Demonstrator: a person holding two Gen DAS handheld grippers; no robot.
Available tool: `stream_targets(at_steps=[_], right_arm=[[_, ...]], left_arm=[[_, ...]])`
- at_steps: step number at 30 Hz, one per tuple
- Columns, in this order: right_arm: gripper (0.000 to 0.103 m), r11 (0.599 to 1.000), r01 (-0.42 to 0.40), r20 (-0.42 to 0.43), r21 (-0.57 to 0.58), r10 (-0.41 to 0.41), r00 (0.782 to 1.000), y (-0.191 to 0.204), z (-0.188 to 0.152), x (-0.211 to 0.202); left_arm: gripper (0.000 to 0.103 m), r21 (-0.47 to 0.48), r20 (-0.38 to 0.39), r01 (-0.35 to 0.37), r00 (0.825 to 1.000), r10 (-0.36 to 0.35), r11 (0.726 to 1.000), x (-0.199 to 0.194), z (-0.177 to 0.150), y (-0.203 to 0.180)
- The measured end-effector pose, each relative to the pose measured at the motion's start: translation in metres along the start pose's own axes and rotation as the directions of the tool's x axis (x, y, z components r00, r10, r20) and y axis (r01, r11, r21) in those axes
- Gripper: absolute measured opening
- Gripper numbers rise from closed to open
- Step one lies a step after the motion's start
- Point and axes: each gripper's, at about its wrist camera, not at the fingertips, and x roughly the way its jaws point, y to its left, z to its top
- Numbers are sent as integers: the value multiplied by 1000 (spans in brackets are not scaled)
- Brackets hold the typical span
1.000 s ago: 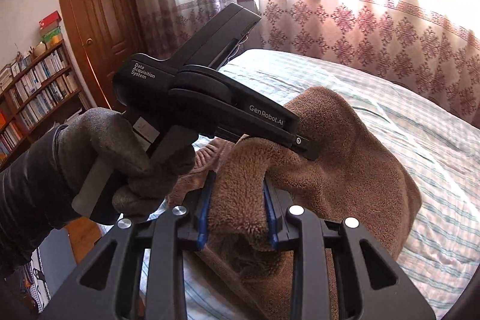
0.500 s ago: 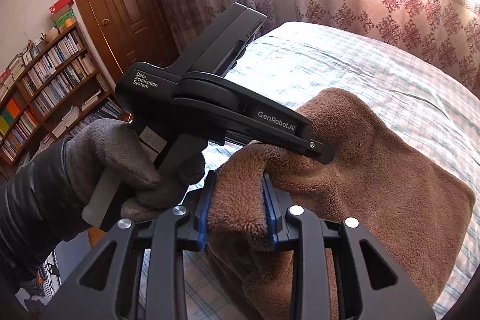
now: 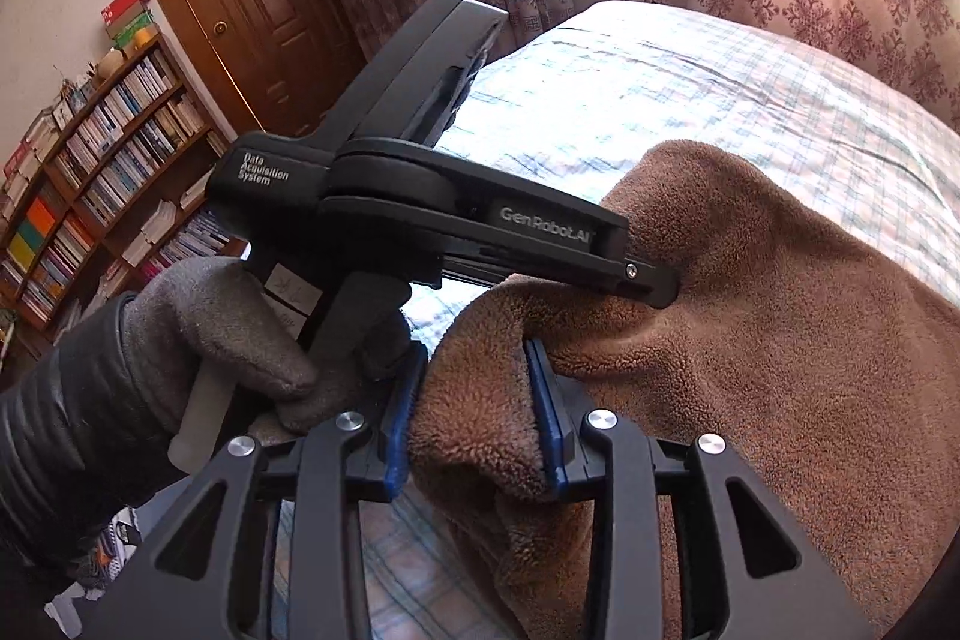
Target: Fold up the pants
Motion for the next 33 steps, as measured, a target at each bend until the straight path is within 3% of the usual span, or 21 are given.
stream_targets(at_steps=[1, 3, 8, 11, 15, 18, 20, 25, 26, 29, 31, 33], right_arm=[[48, 1000, -9, 12, 7, 9, 1000, -3, 0, -8], [58, 1000, -22, 63, 13, 21, 998, -10, -4, -32], [58, 999, 49, 141, 22, -52, 989, -39, -27, -94], [58, 987, 160, 159, 9, -159, 974, -54, -47, -124], [58, 971, 236, 136, 33, -238, 962, -71, -72, -144], [58, 966, 252, 98, 50, -256, 962, -77, -92, -145], [58, 963, 263, 84, 53, -267, 960, -80, -102, -144], [58, 964, 259, 39, 59, -261, 965, -86, -119, -134], [58, 965, 254, 18, 64, -255, 967, -89, -123, -129], [58, 967, 242, -41, 84, -239, 970, -98, -140, -115], [58, 968, 237, -71, 81, -232, 970, -101, -148, -106], [58, 968, 249, -74, 40, -246, 966, -99, -149, -100]], left_arm=[[39, 6, 6, -14, 1000, 14, 1000, -1, -1, -3], [41, 15, 11, -55, 998, 55, 998, -2, -1, -8], [63, 31, 26, -222, 975, 222, 974, -14, 1, -23], [77, 89, 112, -386, 920, 376, 918, -30, -4, -46], [80, 111, 237, -545, 827, 510, 831, -57, -15, -77], [80, 120, 300, -577, 797, 525, 808, -71, -32, -102], [80, 157, 315, -616, 772, 552, 772, -67, -48, -116], [80, 166, 282, -680, 727, 626, 714, -49, -81, -109], [80, 141, 278, -685, 720, 636, 715, -49, -86, -100], [80, 72, 267, -672, 725, 635, 737, -53, -95, -71], [81, 79, 272, -653, 741, 614, 753, -52, -101, -60], [82, 105, 287, -660, 736, 613, 744, -45, -108, -56]])
